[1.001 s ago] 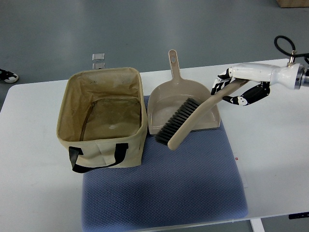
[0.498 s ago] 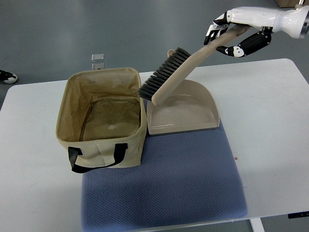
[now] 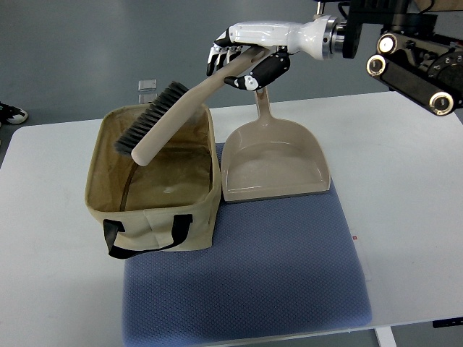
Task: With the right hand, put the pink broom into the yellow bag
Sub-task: 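Carry the brush over the fabric bag and lower it inside, then open the right hand to release the brush into the bag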
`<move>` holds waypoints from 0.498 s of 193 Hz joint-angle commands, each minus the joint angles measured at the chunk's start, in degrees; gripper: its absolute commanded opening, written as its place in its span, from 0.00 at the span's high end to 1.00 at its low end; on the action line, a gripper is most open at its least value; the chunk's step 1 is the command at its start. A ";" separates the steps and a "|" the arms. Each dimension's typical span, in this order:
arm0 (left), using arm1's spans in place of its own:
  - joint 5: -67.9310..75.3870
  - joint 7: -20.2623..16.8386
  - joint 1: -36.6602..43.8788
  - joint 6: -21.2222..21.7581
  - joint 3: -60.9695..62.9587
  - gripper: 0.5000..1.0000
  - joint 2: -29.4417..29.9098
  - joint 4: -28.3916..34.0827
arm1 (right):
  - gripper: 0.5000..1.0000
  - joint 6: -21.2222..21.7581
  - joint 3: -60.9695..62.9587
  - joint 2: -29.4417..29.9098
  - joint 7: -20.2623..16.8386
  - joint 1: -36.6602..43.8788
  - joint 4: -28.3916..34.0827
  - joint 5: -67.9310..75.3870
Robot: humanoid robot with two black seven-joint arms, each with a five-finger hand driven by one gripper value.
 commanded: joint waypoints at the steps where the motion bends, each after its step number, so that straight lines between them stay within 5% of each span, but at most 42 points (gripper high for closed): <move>1: 0.00 0.00 0.03 0.00 0.00 0.00 0.00 0.00 | 1.00 -1.25 -1.68 7.04 -0.19 -0.48 -5.05 -1.40; 37: 0.00 0.00 -0.06 0.00 0.00 0.00 0.00 0.00 | 1.00 -5.83 -5.29 16.44 -0.19 -0.65 -14.28 -2.90; 96: 0.00 0.00 -0.06 0.00 0.00 0.00 0.00 0.00 | 1.00 -11.37 -8.54 16.62 -0.10 -2.94 -17.28 -2.46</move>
